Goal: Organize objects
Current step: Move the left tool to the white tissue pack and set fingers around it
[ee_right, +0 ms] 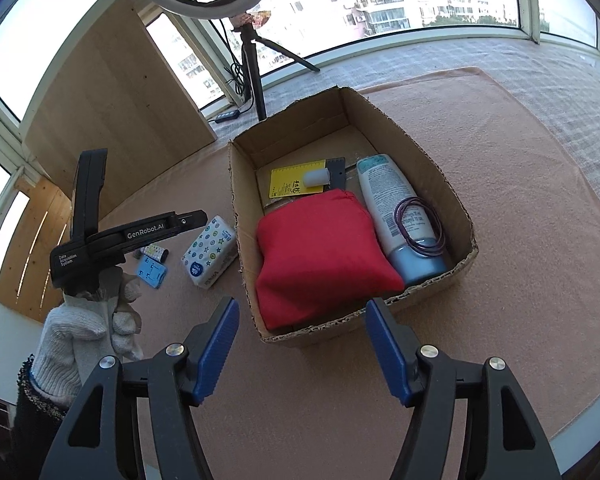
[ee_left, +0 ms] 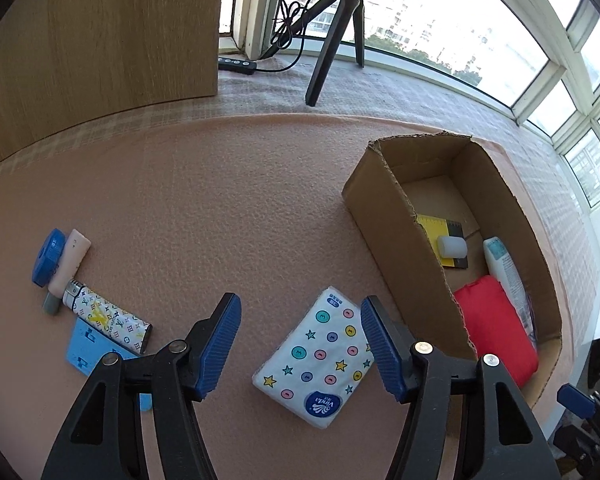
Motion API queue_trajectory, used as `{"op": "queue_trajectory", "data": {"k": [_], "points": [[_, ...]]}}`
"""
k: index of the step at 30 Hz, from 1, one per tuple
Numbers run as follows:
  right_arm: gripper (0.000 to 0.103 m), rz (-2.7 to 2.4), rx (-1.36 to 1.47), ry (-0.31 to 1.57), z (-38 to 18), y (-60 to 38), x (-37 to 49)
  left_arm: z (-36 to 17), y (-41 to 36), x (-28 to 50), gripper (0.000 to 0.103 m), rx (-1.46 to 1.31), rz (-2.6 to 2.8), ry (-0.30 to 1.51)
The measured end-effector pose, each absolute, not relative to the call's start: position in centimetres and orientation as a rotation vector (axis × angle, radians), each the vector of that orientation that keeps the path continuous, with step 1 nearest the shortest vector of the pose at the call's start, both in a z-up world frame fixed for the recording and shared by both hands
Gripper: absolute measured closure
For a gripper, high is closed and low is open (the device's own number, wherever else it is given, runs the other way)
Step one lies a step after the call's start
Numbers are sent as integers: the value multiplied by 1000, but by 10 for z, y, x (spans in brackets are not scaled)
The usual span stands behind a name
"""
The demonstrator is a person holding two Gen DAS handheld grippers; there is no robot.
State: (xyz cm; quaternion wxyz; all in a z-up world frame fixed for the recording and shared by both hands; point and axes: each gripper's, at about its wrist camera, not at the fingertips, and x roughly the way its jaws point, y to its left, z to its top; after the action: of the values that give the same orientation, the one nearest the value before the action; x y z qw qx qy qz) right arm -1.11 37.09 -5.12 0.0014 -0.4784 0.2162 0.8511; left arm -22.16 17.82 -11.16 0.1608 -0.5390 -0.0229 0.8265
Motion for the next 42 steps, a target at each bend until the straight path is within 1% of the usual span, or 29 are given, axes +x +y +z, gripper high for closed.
{"op": "queue_trajectory", "data": {"k": [5, 7, 8, 9, 11, 14, 17, 29, 31, 32, 33, 34, 35, 36, 42], "points": [[41, 2640, -1498, 695, -54, 378, -2, -121, 196, -229, 37, -1552, 2331, -4], [41, 2634, -1494, 696, -54, 379, 0, -126, 198, -232, 40, -1566, 2318, 1], [41, 2633, -1492, 696, -54, 380, 0, -129, 199, -233, 45, -1576, 2317, 1], [41, 2633, -1491, 696, -54, 380, 1, -132, 199, -234, 53, -1587, 2312, 1], [41, 2634, -1491, 692, -53, 379, 2, -136, 199, -234, 59, -1603, 2301, 6], [41, 2645, -1493, 689, -53, 375, 2, -141, 198, -226, 72, -1610, 2314, 64], [41, 2661, -1498, 681, -51, 369, 2, -144, 188, -217, 72, -1621, 2317, 28], [41, 2733, -1567, 647, -53, 329, -9, -143, 137, -145, 72, -1643, 2323, -192], [41, 2745, -1584, 643, -53, 320, -11, -141, 128, -137, 71, -1643, 2313, -224], [41, 2752, -1590, 637, -54, 316, -12, -139, 123, -132, 65, -1638, 2312, -235], [41, 2760, -1593, 630, -53, 312, -12, -135, 117, -128, 56, -1628, 2318, -237], [41, 2768, -1594, 624, -53, 308, -13, -131, 109, -122, 49, -1614, 2332, -234], [41, 2775, -1595, 618, -53, 304, -14, -127, 102, -118, 39, -1595, 2345, -230], [41, 2783, -1597, 614, -53, 299, -14, -124, 95, -113, 37, -1577, 2353, -226], [40, 2806, -1615, 660, -60, 281, -14, -126, 69, -87, 38, -1555, 2305, -236]]}}
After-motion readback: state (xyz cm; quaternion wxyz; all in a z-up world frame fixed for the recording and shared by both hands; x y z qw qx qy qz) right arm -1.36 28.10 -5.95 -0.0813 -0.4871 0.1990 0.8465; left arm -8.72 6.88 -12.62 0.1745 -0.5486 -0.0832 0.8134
